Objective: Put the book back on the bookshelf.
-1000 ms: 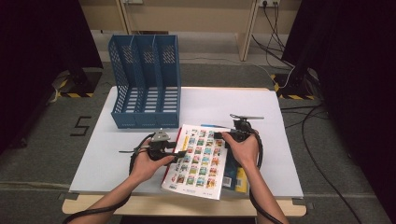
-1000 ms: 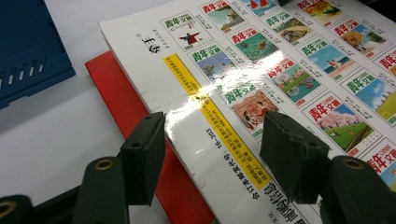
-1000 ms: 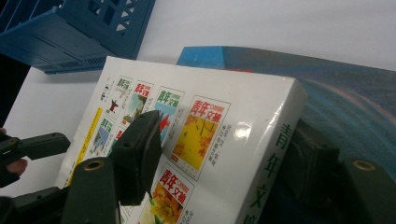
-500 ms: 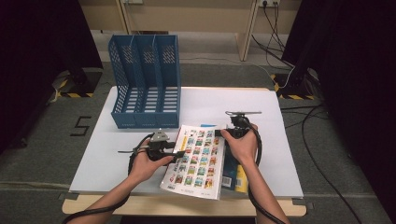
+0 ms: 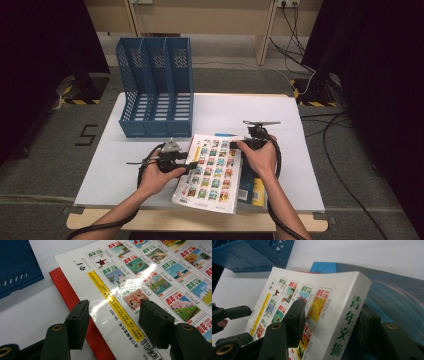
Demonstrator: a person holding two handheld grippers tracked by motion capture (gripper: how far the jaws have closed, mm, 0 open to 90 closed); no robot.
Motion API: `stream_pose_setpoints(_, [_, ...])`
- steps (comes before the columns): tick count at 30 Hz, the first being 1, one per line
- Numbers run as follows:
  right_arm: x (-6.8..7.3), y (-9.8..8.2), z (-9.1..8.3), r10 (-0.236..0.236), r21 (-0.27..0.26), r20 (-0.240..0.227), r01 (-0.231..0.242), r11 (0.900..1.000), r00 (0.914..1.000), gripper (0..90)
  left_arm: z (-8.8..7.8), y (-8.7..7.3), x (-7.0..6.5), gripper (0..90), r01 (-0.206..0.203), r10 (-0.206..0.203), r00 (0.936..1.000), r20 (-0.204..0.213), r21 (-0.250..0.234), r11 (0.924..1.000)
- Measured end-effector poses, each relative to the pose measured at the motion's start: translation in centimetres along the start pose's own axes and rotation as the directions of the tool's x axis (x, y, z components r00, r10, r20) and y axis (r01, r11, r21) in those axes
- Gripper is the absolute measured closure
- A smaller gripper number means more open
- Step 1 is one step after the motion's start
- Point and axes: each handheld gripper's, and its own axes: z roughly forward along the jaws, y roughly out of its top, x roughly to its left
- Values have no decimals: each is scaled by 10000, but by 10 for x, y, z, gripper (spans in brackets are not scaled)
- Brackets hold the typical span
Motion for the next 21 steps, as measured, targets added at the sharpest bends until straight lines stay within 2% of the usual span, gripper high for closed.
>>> stream_pose_setpoints(10, [0,-2,7,279,434,-363,-263,9987,9990,422,0,0,0,407,-24,24,10000,-31,12,10000])
stream_pose_setpoints(13, [1,-3,10,228,441,-383,-211,9988,9990,417,0,1,-1,407,-20,20,10000,-27,4,10000])
stream_pose_setpoints(21, [11,2,0,-488,332,-87,490,9982,9988,576,-1,0,0,409,-128,129,9998,-120,95,9999])
